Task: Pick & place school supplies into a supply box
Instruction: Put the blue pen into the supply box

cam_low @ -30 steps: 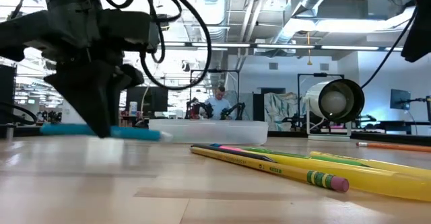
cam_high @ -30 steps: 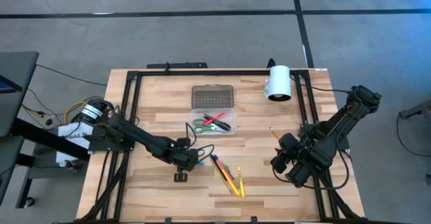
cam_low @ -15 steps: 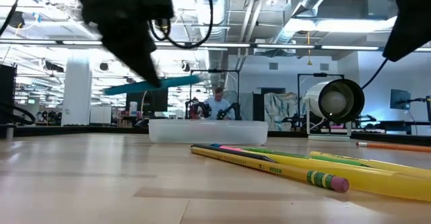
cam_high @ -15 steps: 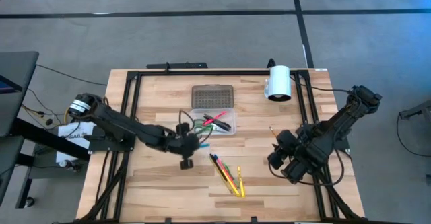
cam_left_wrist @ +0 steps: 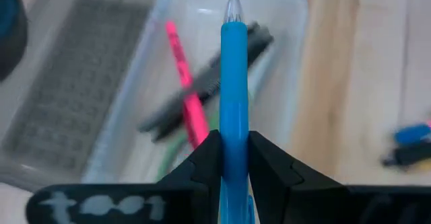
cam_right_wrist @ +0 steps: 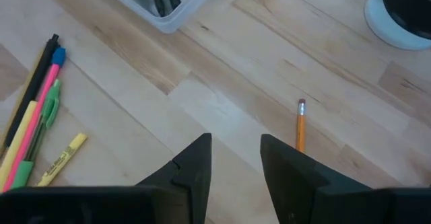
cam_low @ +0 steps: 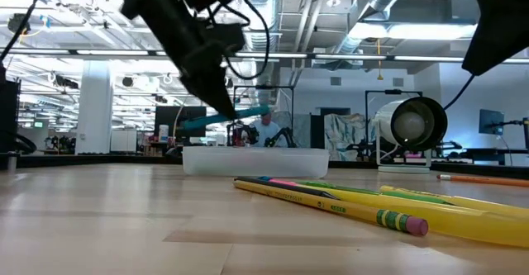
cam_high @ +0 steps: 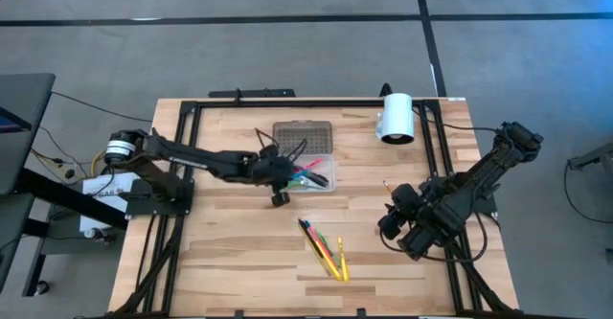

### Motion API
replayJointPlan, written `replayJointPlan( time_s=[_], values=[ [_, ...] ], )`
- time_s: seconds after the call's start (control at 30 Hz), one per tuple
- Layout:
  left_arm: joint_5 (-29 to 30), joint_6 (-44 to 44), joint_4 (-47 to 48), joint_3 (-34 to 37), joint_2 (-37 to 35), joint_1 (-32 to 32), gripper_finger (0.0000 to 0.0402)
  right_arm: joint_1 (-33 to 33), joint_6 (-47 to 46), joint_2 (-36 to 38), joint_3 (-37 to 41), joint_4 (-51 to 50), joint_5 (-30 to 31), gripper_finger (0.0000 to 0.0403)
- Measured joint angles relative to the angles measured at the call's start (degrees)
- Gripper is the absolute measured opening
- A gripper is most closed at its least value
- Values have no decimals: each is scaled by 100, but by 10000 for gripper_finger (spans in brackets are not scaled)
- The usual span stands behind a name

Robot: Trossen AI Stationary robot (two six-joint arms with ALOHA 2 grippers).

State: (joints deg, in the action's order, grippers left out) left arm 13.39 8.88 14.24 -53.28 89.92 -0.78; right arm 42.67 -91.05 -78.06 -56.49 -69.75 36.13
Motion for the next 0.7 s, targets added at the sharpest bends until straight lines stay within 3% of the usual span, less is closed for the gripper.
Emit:
replayJointPlan(
  time_s=[0.27,0.47,0.7],
  values=[
    [-549,-256,-411,-26,486,-465,47,-170,4,1,-2,36,12,121],
    [-562,-364,-562,-32,633,-483,49,-279,146,-2,-2,144,12,121],
    [-809,-581,-735,-28,637,-483,101,-345,149,-2,-2,168,1,121]
  ],
)
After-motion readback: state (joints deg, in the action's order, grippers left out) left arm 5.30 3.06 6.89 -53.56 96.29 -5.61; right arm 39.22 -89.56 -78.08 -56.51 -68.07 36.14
